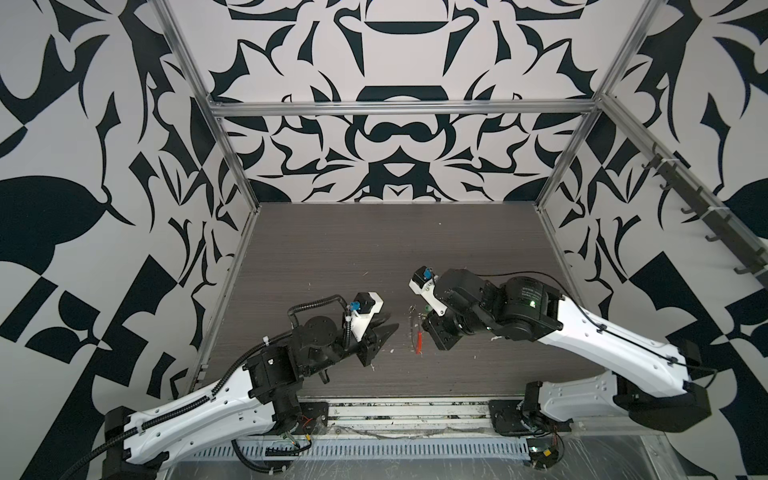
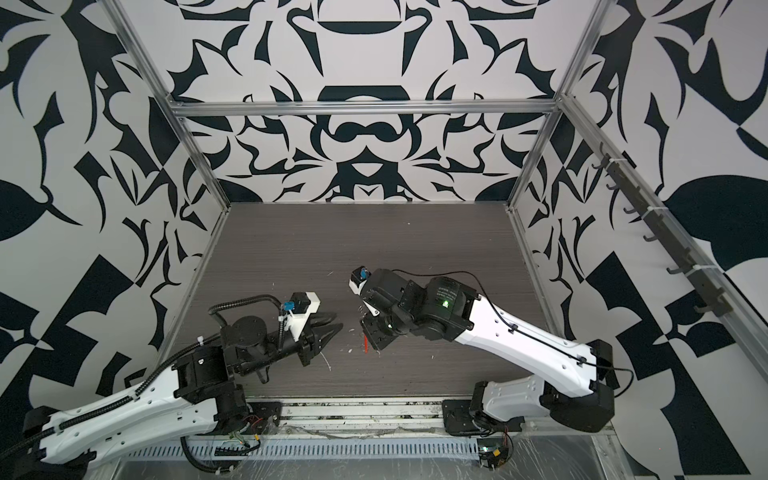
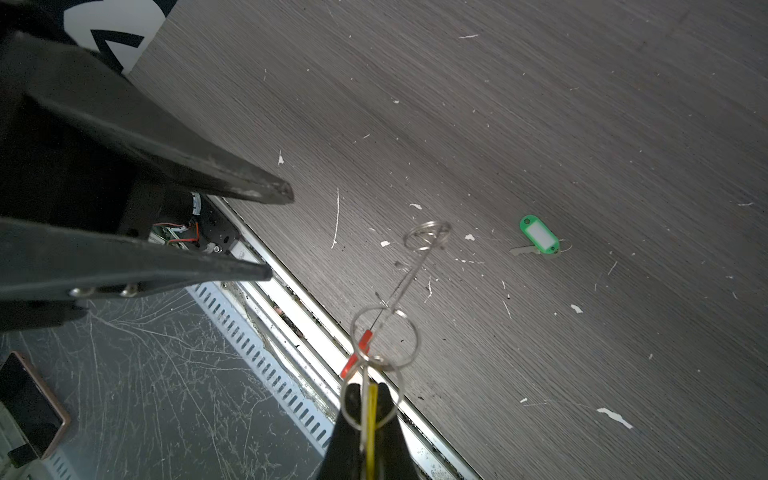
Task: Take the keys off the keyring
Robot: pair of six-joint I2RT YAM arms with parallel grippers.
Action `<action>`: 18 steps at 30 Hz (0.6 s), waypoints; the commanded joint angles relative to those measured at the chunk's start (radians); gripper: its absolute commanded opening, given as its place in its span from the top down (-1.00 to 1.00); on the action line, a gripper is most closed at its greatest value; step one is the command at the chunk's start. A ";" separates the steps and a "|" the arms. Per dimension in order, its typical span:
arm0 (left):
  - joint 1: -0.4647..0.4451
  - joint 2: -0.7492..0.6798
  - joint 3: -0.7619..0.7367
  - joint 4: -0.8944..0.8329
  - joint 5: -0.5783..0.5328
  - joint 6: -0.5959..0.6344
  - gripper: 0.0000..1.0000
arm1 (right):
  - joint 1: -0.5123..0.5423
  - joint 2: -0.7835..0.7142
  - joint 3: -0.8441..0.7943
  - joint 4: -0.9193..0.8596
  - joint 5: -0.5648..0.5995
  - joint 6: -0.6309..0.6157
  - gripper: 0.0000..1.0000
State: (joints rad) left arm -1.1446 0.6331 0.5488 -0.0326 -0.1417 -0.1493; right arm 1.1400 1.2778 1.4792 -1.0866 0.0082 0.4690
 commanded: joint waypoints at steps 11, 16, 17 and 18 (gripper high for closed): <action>-0.017 0.093 -0.044 0.293 0.093 0.254 0.19 | -0.007 -0.026 0.018 0.050 -0.042 0.001 1.00; -0.018 0.127 -0.034 0.291 0.080 0.307 0.21 | -0.009 -0.027 0.018 0.052 -0.054 -0.005 1.00; -0.017 0.133 -0.031 0.289 0.089 0.310 0.21 | -0.008 -0.029 0.018 0.051 -0.054 -0.006 1.00; -0.017 0.139 -0.028 0.289 0.095 0.310 0.21 | -0.009 -0.031 0.018 0.052 -0.055 -0.006 1.00</action>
State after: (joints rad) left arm -1.1591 0.7639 0.5026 0.2211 -0.0624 0.1223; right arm 1.1355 1.2774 1.4792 -1.0710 -0.0380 0.4683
